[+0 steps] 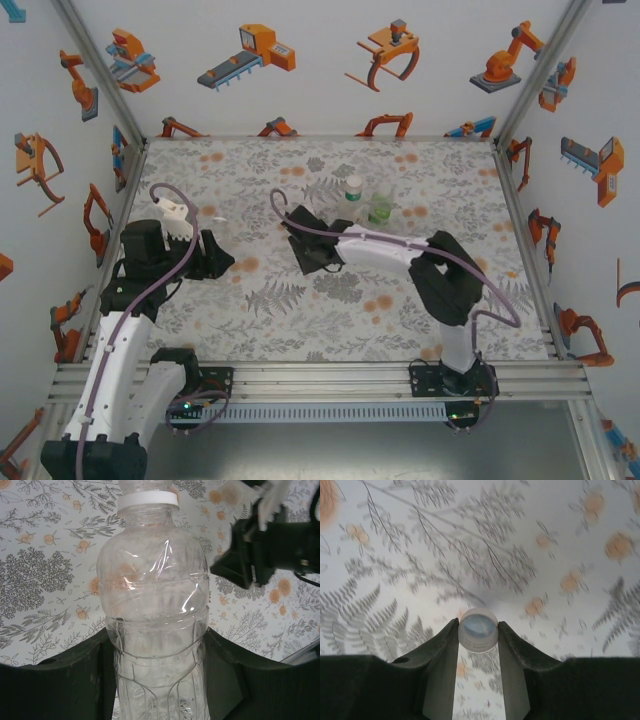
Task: Screw on the bottle caps
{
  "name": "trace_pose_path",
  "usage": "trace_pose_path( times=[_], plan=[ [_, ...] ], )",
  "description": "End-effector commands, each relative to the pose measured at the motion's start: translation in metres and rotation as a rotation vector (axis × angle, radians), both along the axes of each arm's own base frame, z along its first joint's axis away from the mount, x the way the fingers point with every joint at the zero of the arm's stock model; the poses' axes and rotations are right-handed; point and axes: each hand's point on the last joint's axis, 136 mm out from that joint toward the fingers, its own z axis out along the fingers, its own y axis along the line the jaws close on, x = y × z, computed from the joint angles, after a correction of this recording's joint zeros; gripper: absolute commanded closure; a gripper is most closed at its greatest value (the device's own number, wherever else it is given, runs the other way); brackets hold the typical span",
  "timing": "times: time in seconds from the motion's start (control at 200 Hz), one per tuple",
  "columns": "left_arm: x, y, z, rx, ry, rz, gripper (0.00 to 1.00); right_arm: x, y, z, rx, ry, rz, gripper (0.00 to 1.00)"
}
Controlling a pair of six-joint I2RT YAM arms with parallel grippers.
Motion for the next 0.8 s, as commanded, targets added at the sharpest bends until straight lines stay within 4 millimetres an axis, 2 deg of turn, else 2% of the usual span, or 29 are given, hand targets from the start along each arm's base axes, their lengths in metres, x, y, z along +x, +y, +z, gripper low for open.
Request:
trace_pose_path(
  times=[0.0,0.225,0.38,0.576,0.796],
  plan=[
    [0.004,-0.001,0.012,-0.004,-0.044,-0.015,0.88,-0.015,-0.023,0.013,0.048,-0.011,-0.08,0.68],
    [0.006,0.0,0.008,0.009,-0.029,-0.012,0.88,-0.061,-0.082,-0.004,0.042,0.048,-0.171,0.67],
    [0.006,0.002,0.006,0.019,-0.025,-0.004,0.88,-0.084,-0.111,-0.008,0.014,0.059,-0.208,0.67],
    [0.007,0.004,0.005,0.026,-0.023,0.003,0.88,-0.101,-0.124,-0.023,0.019,0.098,-0.218,0.65],
    [0.007,0.004,0.003,0.03,-0.016,0.004,0.88,-0.105,-0.128,-0.035,-0.022,0.114,-0.222,0.62]
  ],
)
